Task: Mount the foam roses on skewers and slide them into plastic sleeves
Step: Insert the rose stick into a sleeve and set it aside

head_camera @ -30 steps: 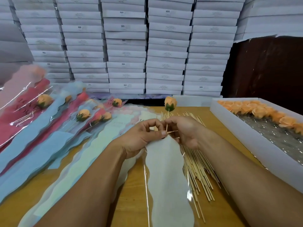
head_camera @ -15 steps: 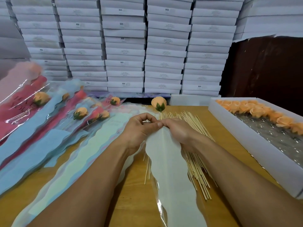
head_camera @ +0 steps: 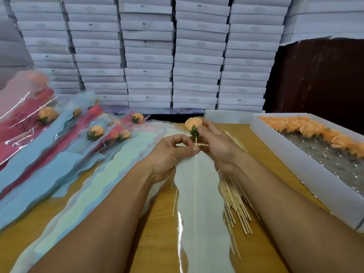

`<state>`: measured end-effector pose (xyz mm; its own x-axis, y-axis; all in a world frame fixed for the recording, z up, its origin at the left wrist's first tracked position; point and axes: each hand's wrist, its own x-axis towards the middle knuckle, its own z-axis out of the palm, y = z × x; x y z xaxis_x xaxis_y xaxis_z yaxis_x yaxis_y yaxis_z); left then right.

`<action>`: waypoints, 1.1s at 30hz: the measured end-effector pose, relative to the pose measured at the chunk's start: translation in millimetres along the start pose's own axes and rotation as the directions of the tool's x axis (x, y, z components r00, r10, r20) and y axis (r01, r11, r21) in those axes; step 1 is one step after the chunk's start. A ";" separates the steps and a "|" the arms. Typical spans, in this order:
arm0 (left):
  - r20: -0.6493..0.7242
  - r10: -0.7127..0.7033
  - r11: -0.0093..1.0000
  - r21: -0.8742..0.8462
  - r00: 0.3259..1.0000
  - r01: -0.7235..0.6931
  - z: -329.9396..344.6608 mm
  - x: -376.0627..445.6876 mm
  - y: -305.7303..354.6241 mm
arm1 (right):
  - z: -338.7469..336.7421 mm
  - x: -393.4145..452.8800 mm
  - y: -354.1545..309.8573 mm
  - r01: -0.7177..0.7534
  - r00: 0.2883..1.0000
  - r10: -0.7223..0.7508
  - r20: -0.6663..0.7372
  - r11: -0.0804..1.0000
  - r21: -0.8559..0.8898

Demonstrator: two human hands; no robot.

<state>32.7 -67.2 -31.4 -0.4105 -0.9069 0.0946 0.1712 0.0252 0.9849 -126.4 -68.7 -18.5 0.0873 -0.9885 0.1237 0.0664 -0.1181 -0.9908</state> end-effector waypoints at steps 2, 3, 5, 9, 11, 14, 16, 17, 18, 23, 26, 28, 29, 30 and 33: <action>-0.007 -0.012 1.000 0.017 1.000 0.012 0.6 0.2 -1.2 | -0.6 -0.5 0.4 -0.031 0.999 0.031 -0.016 1.000 0.005; -0.016 -0.014 1.000 0.019 1.000 0.014 0.7 0.4 -1.7 | -1.3 -0.5 0.9 -0.060 0.998 0.061 -0.015 0.998 0.032; -0.032 -0.011 1.000 0.015 0.999 0.012 1.2 1.0 -2.0 | -2.4 -1.2 1.2 -0.115 0.993 0.114 0.012 0.989 0.092; -0.093 0.014 0.998 0.069 0.996 -0.007 2.0 1.6 -2.2 | -3.9 -1.1 4.2 -0.126 0.992 0.127 -0.002 0.988 0.094; -0.127 0.033 0.996 0.082 0.991 -0.023 1.4 2.3 -2.3 | -4.2 -1.5 5.7 -0.122 0.991 0.125 -0.043 0.991 0.062; -0.154 0.051 0.996 0.075 0.987 -0.040 1.2 3.0 -2.3 | -5.9 -1.3 6.8 -0.120 0.987 0.117 -0.109 0.992 -0.029; -0.170 0.084 0.994 0.089 0.982 -0.070 2.0 3.3 -2.8 | -6.1 -1.9 6.2 -0.114 0.987 0.107 -0.118 0.992 -0.057; -0.179 0.104 0.992 0.092 0.978 -0.088 2.5 3.5 -2.9 | -5.9 -3.2 5.7 -0.104 0.989 0.097 -0.116 0.993 -0.059; -0.188 0.118 0.990 0.092 0.975 -0.103 2.8 3.7 -3.0 | -6.4 -4.5 5.2 -0.093 0.990 0.087 -0.110 0.994 -0.059; -0.210 0.157 0.982 0.138 0.965 -0.130 2.8 4.2 -3.4 | -9.3 -12.7 2.1 -0.091 0.996 0.091 0.003 0.996 -0.019; -0.199 0.196 0.972 0.167 0.960 -0.164 3.8 4.8 -5.0 | -10.8 -15.5 1.4 -0.132 0.989 0.133 0.056 0.991 -0.016; -0.191 0.204 0.971 0.163 0.960 -0.173 3.4 5.0 -5.8 | -11.5 -15.5 0.6 -0.144 0.986 0.145 0.078 0.989 -0.016; -0.188 0.204 0.971 0.163 0.961 -0.174 2.9 5.2 -6.0 | -11.8 -15.5 0.2 -0.150 0.985 0.151 0.086 0.989 -0.016; -0.183 0.203 0.972 0.158 0.962 -0.175 2.5 5.2 -6.0 | -12.1 -15.5 -0.3 -0.158 0.983 0.159 0.090 0.987 -0.020; -0.161 0.194 0.975 0.143 0.968 -0.172 2.4 5.0 -5.9 | -12.9 -13.7 -0.8 -0.175 0.982 0.179 0.065 0.983 -0.062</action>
<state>27.6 -70.8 -36.3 -0.2200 -0.9404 0.2593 0.1096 0.2403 0.9645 -140.4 -56.3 -20.1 0.1617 -0.9855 -0.0519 -0.0118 0.0507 -0.9986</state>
